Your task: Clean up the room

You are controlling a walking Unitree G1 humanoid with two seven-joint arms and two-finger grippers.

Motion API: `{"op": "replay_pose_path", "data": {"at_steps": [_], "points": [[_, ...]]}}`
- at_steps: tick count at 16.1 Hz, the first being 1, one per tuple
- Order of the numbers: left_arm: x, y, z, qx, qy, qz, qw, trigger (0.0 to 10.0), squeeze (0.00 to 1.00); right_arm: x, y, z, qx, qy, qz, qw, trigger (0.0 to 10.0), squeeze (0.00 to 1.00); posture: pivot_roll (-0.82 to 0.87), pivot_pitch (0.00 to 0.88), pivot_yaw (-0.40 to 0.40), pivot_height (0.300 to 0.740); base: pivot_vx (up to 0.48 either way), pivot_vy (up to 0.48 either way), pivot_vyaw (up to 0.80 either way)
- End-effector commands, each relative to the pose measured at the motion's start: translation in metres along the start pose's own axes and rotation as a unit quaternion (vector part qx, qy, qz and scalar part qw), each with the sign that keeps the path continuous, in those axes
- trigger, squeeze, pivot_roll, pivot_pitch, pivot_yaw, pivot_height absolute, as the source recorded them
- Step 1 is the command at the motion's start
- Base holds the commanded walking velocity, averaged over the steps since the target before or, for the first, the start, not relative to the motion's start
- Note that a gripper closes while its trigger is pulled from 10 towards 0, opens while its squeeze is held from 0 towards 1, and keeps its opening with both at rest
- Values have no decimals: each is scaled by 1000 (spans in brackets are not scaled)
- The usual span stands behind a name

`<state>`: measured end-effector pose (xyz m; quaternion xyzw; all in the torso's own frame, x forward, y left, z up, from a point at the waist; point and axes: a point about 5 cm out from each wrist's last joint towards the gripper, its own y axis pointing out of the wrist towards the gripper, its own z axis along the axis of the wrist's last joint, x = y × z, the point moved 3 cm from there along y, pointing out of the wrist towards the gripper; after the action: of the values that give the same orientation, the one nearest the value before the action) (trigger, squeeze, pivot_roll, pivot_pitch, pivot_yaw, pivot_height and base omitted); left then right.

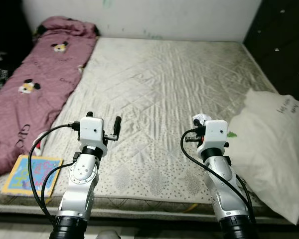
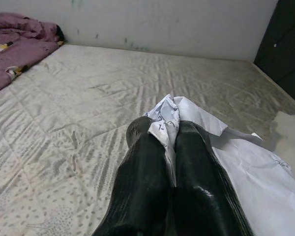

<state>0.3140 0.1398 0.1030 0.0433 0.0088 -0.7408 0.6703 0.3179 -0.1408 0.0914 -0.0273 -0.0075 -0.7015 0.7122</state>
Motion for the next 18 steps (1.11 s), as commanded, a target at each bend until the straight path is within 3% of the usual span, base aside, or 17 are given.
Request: {"op": "replay_pose_path", "data": {"at_steps": [1, 18], "points": [[-3, 1, 0, 0, -3, 3, 1000, 10000, 0, 2, 1, 0, 2, 2, -4, 1000, 10000, 0, 31, 0, 24, 740, 0, 311, 0], [-4, -1, -1, -7, -11, 7, 1000, 10000, 0, -1, -2, 3, 9, 19, 5, 1000, 10000, 0, 30, 0, 27, 740, 0, 410, 0]]}}
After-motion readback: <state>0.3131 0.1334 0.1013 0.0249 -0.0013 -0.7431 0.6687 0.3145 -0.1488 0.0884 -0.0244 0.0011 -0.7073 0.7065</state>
